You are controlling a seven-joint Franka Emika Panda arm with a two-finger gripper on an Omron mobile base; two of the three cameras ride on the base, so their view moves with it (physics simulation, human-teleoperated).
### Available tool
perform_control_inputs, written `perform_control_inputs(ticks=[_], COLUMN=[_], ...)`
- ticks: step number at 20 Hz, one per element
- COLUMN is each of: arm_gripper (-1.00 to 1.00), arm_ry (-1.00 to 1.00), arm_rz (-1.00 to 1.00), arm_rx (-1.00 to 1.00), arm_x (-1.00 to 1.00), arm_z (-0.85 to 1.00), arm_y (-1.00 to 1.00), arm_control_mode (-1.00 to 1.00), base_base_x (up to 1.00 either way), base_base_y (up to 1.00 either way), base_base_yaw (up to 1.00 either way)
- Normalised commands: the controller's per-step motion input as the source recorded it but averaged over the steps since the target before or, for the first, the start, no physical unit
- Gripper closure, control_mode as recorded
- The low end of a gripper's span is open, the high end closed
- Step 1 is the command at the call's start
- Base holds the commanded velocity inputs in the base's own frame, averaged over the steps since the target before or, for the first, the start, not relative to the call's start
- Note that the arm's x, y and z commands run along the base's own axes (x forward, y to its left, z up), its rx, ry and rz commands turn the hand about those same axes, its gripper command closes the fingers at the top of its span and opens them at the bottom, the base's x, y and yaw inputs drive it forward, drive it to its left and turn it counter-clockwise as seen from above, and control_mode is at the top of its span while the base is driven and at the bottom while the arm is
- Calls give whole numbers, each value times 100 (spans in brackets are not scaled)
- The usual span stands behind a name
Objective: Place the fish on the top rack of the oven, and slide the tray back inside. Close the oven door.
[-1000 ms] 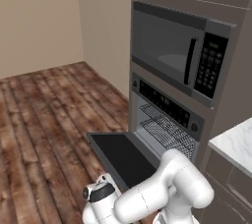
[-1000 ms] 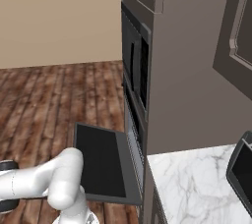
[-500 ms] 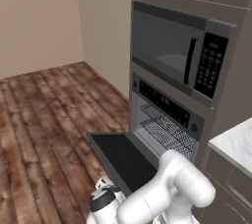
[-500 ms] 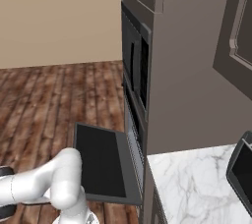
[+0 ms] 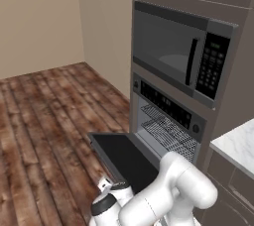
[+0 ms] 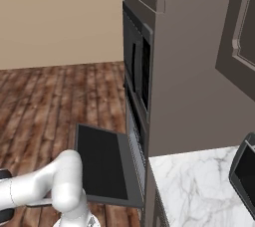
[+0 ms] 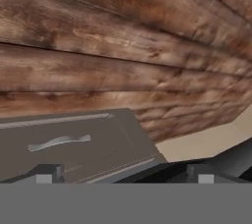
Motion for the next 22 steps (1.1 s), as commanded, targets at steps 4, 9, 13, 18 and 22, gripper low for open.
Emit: perform_control_inputs(ticks=[4, 9, 13, 18, 22], arm_gripper=[-100, -100, -100, -100, -100], arm_ry=[-14, -7, 0, 0, 0], arm_rz=[-21, -24, -24, -25, -30], arm_rx=[-38, -44, -52, -52, -48], arm_x=[31, 29, 41, 46, 55], arm_z=[59, 60, 63, 65, 72], arm_y=[-97, -92, -78, -70, -56], arm_control_mode=[-100, -100, -100, -100, -100], base_base_x=[0, 0, 0, 0, 0], base_base_y=[0, 0, 0, 0, 0], base_base_yaw=[0, 0, 0, 0, 0])
